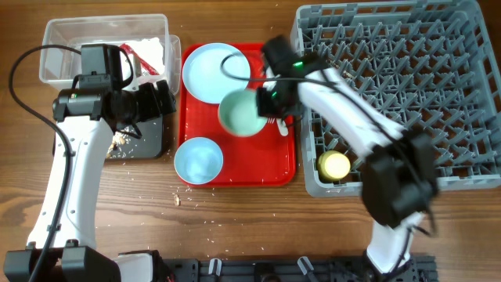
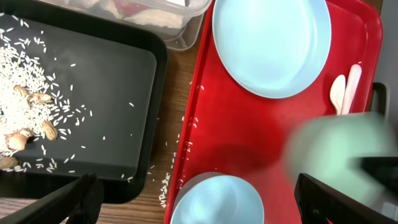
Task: Sort waste into correct bins and load items into the dishwasher rack
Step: 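Grasp the green bowl with the right gripper and lift it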
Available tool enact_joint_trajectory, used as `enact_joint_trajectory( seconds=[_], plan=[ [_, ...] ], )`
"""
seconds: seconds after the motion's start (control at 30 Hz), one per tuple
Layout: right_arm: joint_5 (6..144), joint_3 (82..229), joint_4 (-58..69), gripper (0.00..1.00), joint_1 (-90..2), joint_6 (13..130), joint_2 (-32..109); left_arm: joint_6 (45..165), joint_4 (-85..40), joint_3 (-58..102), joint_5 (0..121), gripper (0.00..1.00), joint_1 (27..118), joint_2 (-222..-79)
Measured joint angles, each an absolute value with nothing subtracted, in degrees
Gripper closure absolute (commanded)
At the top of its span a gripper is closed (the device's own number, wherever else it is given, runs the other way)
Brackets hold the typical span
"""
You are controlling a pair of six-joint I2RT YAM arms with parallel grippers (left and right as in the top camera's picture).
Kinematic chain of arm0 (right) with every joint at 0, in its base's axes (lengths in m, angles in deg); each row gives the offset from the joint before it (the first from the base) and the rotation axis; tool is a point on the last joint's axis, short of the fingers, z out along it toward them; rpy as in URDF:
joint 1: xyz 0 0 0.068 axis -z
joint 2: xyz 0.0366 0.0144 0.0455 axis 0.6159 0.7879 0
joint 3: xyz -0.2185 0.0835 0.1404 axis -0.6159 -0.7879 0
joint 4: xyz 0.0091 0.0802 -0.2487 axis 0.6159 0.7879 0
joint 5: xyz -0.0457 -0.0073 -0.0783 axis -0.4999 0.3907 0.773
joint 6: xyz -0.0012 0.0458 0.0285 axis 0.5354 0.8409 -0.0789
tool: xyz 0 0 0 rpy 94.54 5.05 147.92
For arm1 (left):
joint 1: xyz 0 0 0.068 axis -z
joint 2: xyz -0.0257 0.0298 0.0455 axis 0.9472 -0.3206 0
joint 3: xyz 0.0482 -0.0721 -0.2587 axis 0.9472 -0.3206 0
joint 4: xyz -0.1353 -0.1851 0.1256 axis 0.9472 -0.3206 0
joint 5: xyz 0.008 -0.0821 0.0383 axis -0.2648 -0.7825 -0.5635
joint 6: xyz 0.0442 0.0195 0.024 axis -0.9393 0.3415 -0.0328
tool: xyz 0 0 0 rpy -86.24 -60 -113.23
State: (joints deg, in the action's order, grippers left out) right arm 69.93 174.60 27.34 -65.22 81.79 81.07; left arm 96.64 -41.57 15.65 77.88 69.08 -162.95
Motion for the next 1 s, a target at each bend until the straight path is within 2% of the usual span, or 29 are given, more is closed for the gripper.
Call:
enact_joint_trajectory(
  seconds=[0.07, 0.17, 0.23, 0.3, 0.4, 0.53, 0.63, 0.8, 0.97, 1.0],
  plan=[
    [75.5, 175.8, 26.6, 0.96, -61.2, 81.8, 71.3, 96.6, -41.6, 15.6, 77.9, 0.0, 69.1, -162.9],
    [94.8, 178.1, 23.3, 0.96, -56.5, 81.8, 59.7, 96.6, -41.5, 15.6, 78.1, 0.0, 69.1, -162.9],
    [113.5, 178.2, 19.3, 0.96, -57.0, 81.2, 61.1, 96.6, -41.6, 15.6, 78.1, 0.0, 69.1, -162.9],
    [121.5, 177.9, 13.7, 0.96, -56.9, 77.6, 63.9, 96.6, -41.7, 15.6, 78.1, 0.0, 69.1, -162.9],
    [134.0, 177.6, -0.5, 0.96, -57.0, 64.7, 73.2, 96.6, -41.5, 15.6, 78.4, 0.0, 69.1, -163.0],
    [139.5, 177.5, -12.7, 0.96, -57.0, 52.9, 85.2, 96.6, -41.7, 15.6, 78.4, 0.0, 69.1, -163.0],
    [140.8, 177.3, -14.1, 0.96, -57.0, 49.8, 91.3, 96.6, -41.7, 15.6, 78.4, 0.0, 69.1, -163.0],
    [141.5, 177.3, -13.9, 0.96, -57.1, 49.3, 91.5, 96.6, -41.7, 15.6, 78.4, 0.0, 69.1, -163.0],
    [143.2, 177.5, -4.4, 0.53, -61.3, 48.6, 91.6, 96.6, -41.7, 15.6, 78.4, 0.0, 69.1, -163.0],
    [143.2, 177.5, -3.2, 0.37, -62.9, 48.4, 91.7, 96.6, -41.7, 15.6, 78.5, 0.0, 69.1, -163.0]
  ],
)
